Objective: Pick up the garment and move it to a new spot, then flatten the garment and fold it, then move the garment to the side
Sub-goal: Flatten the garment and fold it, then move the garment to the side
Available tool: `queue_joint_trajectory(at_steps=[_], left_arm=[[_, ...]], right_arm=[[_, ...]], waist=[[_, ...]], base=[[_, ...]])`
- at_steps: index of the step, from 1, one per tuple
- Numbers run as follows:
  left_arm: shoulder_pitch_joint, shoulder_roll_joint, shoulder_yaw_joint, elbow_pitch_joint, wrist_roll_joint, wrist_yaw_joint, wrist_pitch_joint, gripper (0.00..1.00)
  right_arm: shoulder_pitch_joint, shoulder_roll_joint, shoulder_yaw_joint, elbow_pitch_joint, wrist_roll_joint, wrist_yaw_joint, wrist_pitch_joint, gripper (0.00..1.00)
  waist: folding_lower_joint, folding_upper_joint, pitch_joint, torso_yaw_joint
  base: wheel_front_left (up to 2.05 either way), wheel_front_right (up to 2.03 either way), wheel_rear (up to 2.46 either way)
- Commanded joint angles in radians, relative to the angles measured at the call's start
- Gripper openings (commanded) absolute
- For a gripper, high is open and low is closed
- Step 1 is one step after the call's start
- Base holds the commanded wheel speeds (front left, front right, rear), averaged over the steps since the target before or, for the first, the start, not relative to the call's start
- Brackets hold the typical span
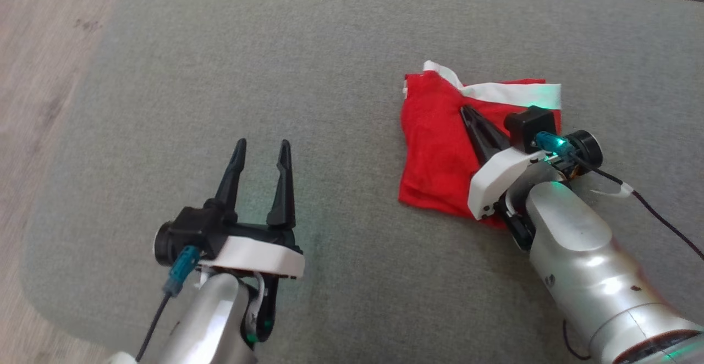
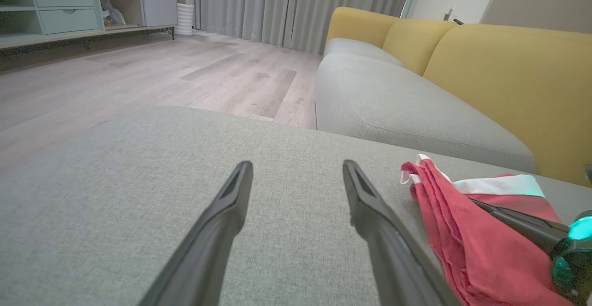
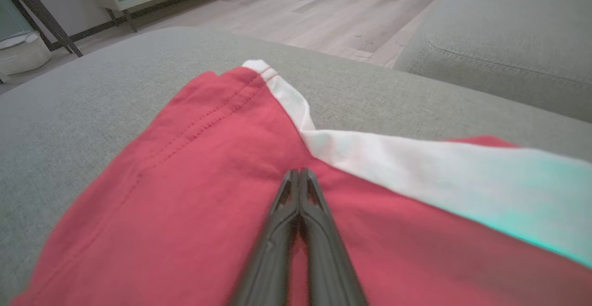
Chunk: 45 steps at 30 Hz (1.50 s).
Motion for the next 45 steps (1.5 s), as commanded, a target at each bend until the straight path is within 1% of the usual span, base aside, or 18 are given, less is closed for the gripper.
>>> queue_joint_trajectory(at_steps=[1, 4, 8, 15, 16, 20, 21, 22, 27, 31, 35, 39, 45], left_arm=[[-0.025, 0.008, 0.044, -0.025, 0.001, 0.006, -0.008, 1.0], [-0.014, 0.008, 0.059, -0.018, 0.015, -0.005, -0.008, 1.0], [-0.002, 0.008, 0.085, -0.016, 0.027, -0.016, -0.008, 1.0], [0.021, 0.008, 0.125, -0.029, 0.038, -0.026, -0.008, 1.0], [0.021, 0.008, 0.125, -0.029, 0.038, -0.026, -0.008, 1.0], [0.039, 0.008, 0.13, -0.032, 0.037, -0.027, -0.008, 1.0], [0.044, 0.008, 0.132, -0.032, 0.036, -0.027, -0.008, 1.0], [0.049, 0.008, 0.132, -0.033, 0.035, -0.026, -0.008, 1.0], [0.082, 0.008, 0.134, -0.03, 0.04, -0.025, -0.008, 1.0], [0.103, 0.008, 0.138, -0.033, 0.046, -0.026, -0.008, 1.0], [0.105, 0.008, 0.144, -0.03, 0.05, -0.03, -0.008, 1.0], [0.088, 0.008, 0.134, -0.03, 0.048, -0.033, -0.008, 1.0], [0.061, 0.008, 0.115, -0.028, 0.055, -0.037, -0.008, 1.0]], right_arm=[[-0.006, 0.017, 0.023, -0.016, 0.012, -0.001, -0.011, 0.0], [-0.007, 0.017, 0.002, -0.056, 0.029, -0.001, -0.017, 0.0], [0.029, 0.017, -0.108, -0.196, 0.011, -0.001, -0.018, 0.0], [0.216, 0.017, -0.299, -0.452, -0.074, -0.001, -0.019, 0.0], [0.216, 0.017, -0.299, -0.452, -0.074, -0.001, -0.019, 0.0], [0.339, 0.017, -0.362, -0.566, -0.09, -0.001, -0.019, 0.0], [0.369, 0.017, -0.367, -0.593, -0.094, -0.001, -0.019, 0.76], [0.399, 0.017, -0.374, -0.616, -0.094, -0.001, -0.019, 1.0], [0.517, 0.017, -0.39, -0.687, -0.067, -0.001, -0.019, 1.0], [0.555, 0.017, -0.385, -0.707, -0.051, -0.001, -0.019, 1.0], [0.56, 0.017, -0.381, -0.708, -0.052, -0.001, -0.018, 1.0], [0.551, 0.017, -0.385, -0.702, -0.06, -0.001, -0.009, 1.0], [0.471, 0.017, -0.356, -0.687, -0.066, -0.001, 0.027, 1.0]], waist=[[0.0, 0.0, -0.009, -0.013], [0.0, 0.0, -0.031, -0.04], [0.0, 0.0, -0.066, -0.09], [0.0, 0.0, -0.131, -0.181], [0.0, 0.0, -0.131, -0.181], [0.0, 0.0, -0.16, -0.221], [0.0, 0.0, -0.166, -0.23], [0.0, 0.0, -0.17, -0.237], [0.0, 0.0, -0.191, -0.268], [0.0, 0.0, -0.197, -0.282], [0.0, 0.0, -0.197, -0.283], [0.0, 0.0, -0.183, -0.267], [0.0, 0.0, -0.129, -0.229]], base=[[0.0, 0.0, 0.0], [0.0, 0.0, 0.0], [0.0, 0.0, 0.0], [0.0, 0.0, 0.0], [0.0, 0.0, 0.0], [0.0, 0.0, 0.0], [0.0, 0.0, 0.0], [0.0, 0.0, 0.0], [0.0, 0.0, 0.0], [0.0, 0.0, 0.0], [0.0, 0.0, 0.0], [0.0, 0.0, 0.0], [0.0, 0.0, 0.0]])
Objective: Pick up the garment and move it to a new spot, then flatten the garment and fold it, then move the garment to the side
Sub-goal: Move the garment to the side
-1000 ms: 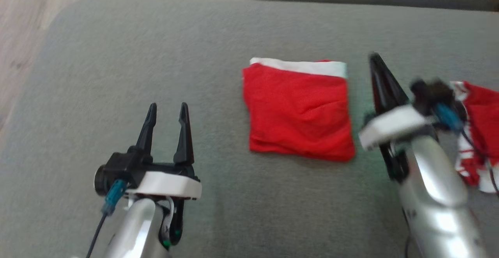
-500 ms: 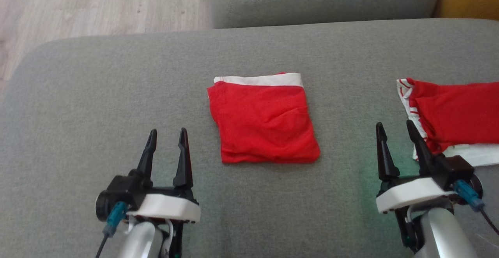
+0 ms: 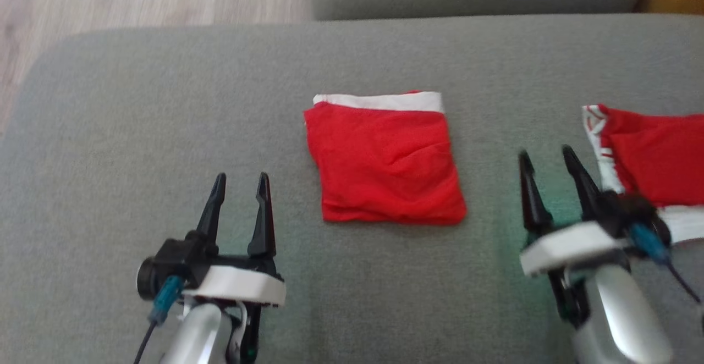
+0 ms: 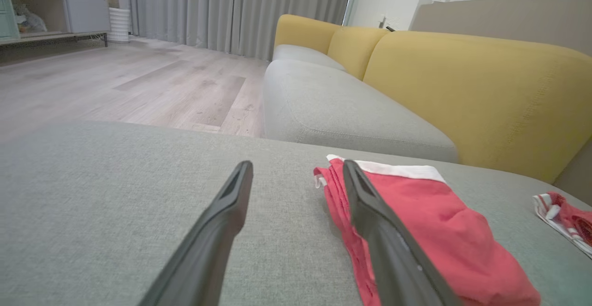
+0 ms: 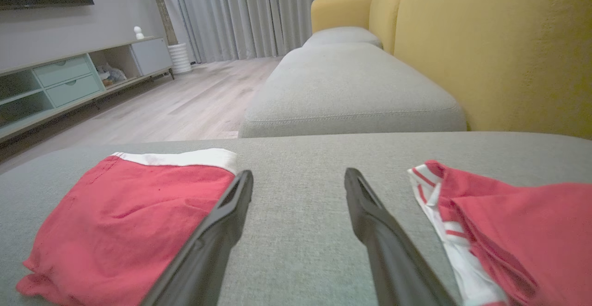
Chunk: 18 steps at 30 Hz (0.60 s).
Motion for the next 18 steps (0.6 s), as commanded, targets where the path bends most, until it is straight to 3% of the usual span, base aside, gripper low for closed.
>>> queue_joint_trajectory(at_steps=[1, 8, 12, 18], left_arm=[[-0.056, 0.007, 0.022, -0.027, 0.007, -0.001, -0.008, 1.0], [-0.085, 0.007, -0.009, -0.012, -0.008, -0.003, -0.008, 1.0], [-0.095, 0.007, -0.023, 0.006, 0.001, 0.026, -0.008, 1.0], [-0.092, 0.007, -0.03, 0.015, 0.001, 0.026, -0.008, 1.0]], right_arm=[[-0.09, 0.001, 0.047, -0.016, -0.007, -0.001, 0.018, 1.0], [-0.225, 0.001, 0.119, 0.126, 0.077, -0.001, 0.129, 1.0], [-0.299, 0.001, 0.153, 0.285, 0.155, -0.001, 0.206, 1.0], [-0.333, 0.001, 0.207, 0.386, 0.148, -0.001, 0.239, 1.0]], waist=[[0.0, 0.0, 0.034, 0.027], [0.0, 0.0, 0.079, 0.092], [0.0, 0.0, 0.083, 0.138], [0.0, 0.0, 0.075, 0.157]], base=[[0.0, 0.0, 0.0], [0.0, 0.0, 0.0], [0.0, 0.0, 0.0], [0.0, 0.0, 0.0]])
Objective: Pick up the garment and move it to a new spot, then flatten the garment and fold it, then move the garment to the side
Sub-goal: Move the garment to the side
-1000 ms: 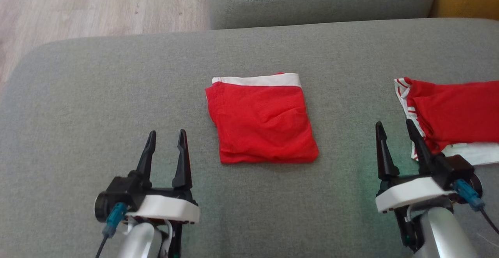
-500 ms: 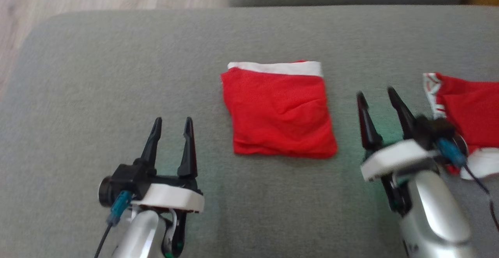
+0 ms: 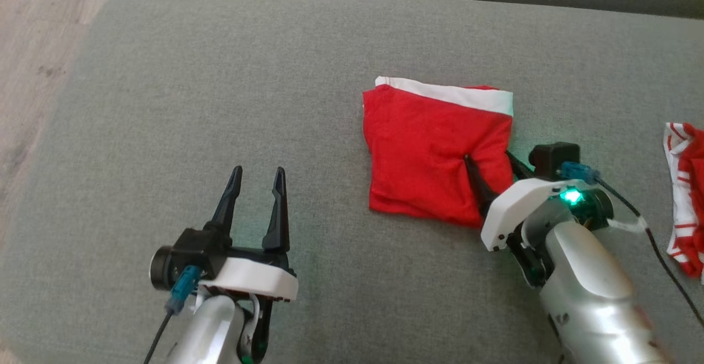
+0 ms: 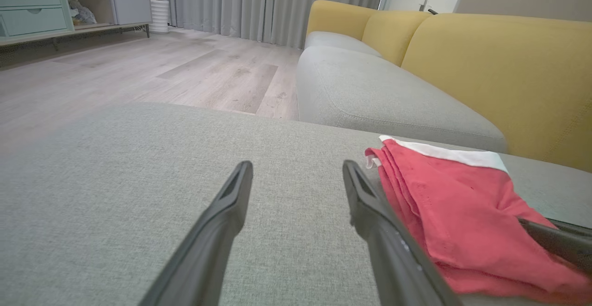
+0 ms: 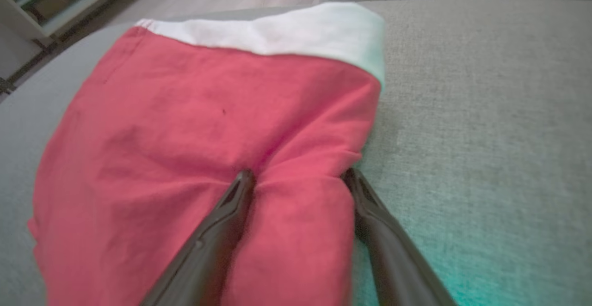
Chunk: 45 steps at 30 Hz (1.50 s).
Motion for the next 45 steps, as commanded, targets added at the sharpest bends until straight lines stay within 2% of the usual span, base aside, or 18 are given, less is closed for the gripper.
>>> queue_joint_trajectory(at_steps=[1, 2, 3, 12, 18, 22, 27, 32, 36, 38, 45], left_arm=[[-0.037, 0.007, 0.027, -0.023, 0.004, 0.007, -0.008, 1.0], [-0.036, 0.007, 0.026, -0.022, 0.004, 0.007, -0.008, 1.0], [-0.036, 0.007, 0.026, -0.021, 0.004, 0.008, -0.008, 1.0], [-0.018, 0.007, 0.031, -0.017, 0.01, 0.006, -0.008, 1.0], [-0.008, 0.007, 0.035, -0.028, -0.02, 0.0, -0.008, 1.0], [-0.004, 0.007, 0.034, -0.043, -0.026, 0.008, -0.008, 1.0], [-0.004, 0.007, 0.038, -0.051, -0.018, 0.011, -0.008, 1.0], [-0.019, 0.007, 0.034, -0.061, -0.022, 0.012, -0.008, 1.0], [-0.044, 0.007, 0.026, -0.068, -0.025, 0.009, -0.008, 1.0], [-0.057, 0.007, 0.028, -0.07, -0.027, 0.009, -0.008, 1.0], [-0.084, 0.007, 0.032, -0.064, -0.026, -0.001, -0.008, 1.0]], right_arm=[[-0.029, 0.005, 0.03, -0.003, -0.017, -0.001, 0.009, 1.0], [-0.033, 0.005, 0.039, 0.015, -0.022, -0.001, 0.015, 0.38], [-0.039, 0.005, 0.049, 0.028, -0.027, -0.001, 0.016, 0.01], [-0.086, -0.013, 0.054, 0.089, -0.229, -0.001, -0.114, 0.0], [-0.078, -0.077, 0.141, 0.05, -0.254, -0.001, -0.093, 0.0], [-0.068, -0.174, 0.228, -0.008, -0.218, -0.001, -0.035, 0.0], [-0.074, -0.367, 0.328, -0.119, -0.123, -0.001, 0.062, 0.0], [-0.089, -0.574, 0.361, -0.207, -0.043, -0.001, 0.127, 0.0], [-0.097, -0.694, 0.337, -0.221, -0.02, -0.001, 0.147, 0.0], [-0.096, -0.74, 0.32, -0.217, -0.015, -0.001, 0.144, 0.0], [-0.103, -0.79, 0.25, -0.176, -0.031, -0.001, 0.145, 0.0]], waist=[[0.0, 0.0, -0.003, 0.003], [0.0, 0.0, -0.005, 0.004], [0.0, 0.0, -0.007, 0.005], [0.0, 0.0, -0.074, -0.056], [0.0, 0.0, -0.117, -0.124], [0.0, 0.0, -0.139, -0.18], [0.0, 0.0, -0.129, -0.24], [0.0, 0.0, -0.077, -0.268], [0.0, 0.0, -0.023, -0.264], [0.0, 0.0, 0.003, -0.258], [0.0, 0.0, 0.053, -0.237]], base=[[0.0, 0.0, 0.0], [0.0, 0.0, 0.0], [0.0, 0.0, 0.0], [0.0, 0.0, 0.0], [0.0, 0.0, 0.0], [0.0, 0.0, 0.0], [0.0, 0.0, 0.0], [0.0, 0.0, 0.0], [0.0, 0.0, 0.0], [0.0, 0.0, 0.0], [0.0, 0.0, 0.0]])
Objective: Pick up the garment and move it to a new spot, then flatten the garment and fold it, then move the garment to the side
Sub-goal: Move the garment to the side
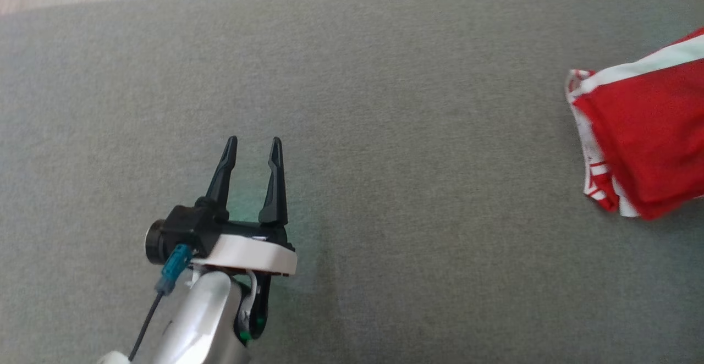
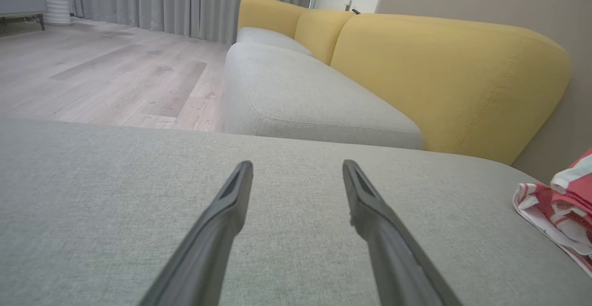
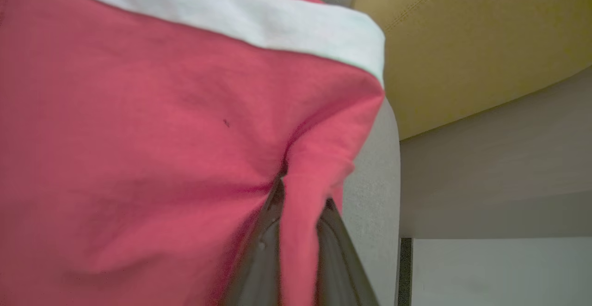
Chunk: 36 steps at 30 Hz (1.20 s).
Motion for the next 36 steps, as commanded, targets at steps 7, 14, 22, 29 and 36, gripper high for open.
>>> queue_joint_trajectory(at_steps=[7, 14, 22, 29, 36], left_arm=[[-0.044, 0.007, 0.043, -0.023, -0.002, -0.007, -0.008, 1.0], [-0.038, 0.007, 0.052, -0.021, 0.003, -0.007, -0.008, 1.0], [-0.033, 0.007, 0.058, -0.011, 0.009, -0.005, -0.008, 1.0], [-0.007, 0.007, 0.072, -0.005, 0.004, -0.005, -0.008, 1.0], [0.049, 0.007, 0.112, -0.016, -0.004, 0.011, -0.008, 1.0]], right_arm=[[0.003, -0.03, -0.117, 0.06, -0.06, -0.001, 0.02, 0.0], [0.022, 0.021, -0.222, 0.078, -0.099, -0.001, 0.058, 0.0], [0.046, 0.094, -0.374, 0.061, -0.155, -0.001, 0.11, 1.0], [0.06, 0.172, -0.467, -0.043, -0.214, -0.001, 0.121, 1.0], [0.079, 0.406, -0.535, -0.27, -0.17, -0.001, -0.038, 1.0]], waist=[[-0.0002, 0.0, 0.028, 0.032], [-0.0002, 0.0, 0.027, 0.036], [-0.0002, 0.0, 0.0, 0.027], [-0.0002, 0.0, -0.074, 0.014], [-0.0002, 0.0, -0.179, 0.013]], base=[[0.0, 0.0, 0.0], [0.0, 0.0, 0.0], [0.0, 0.0, 0.0], [0.0, 0.0, 0.0], [0.0, 0.0, 0.0]])
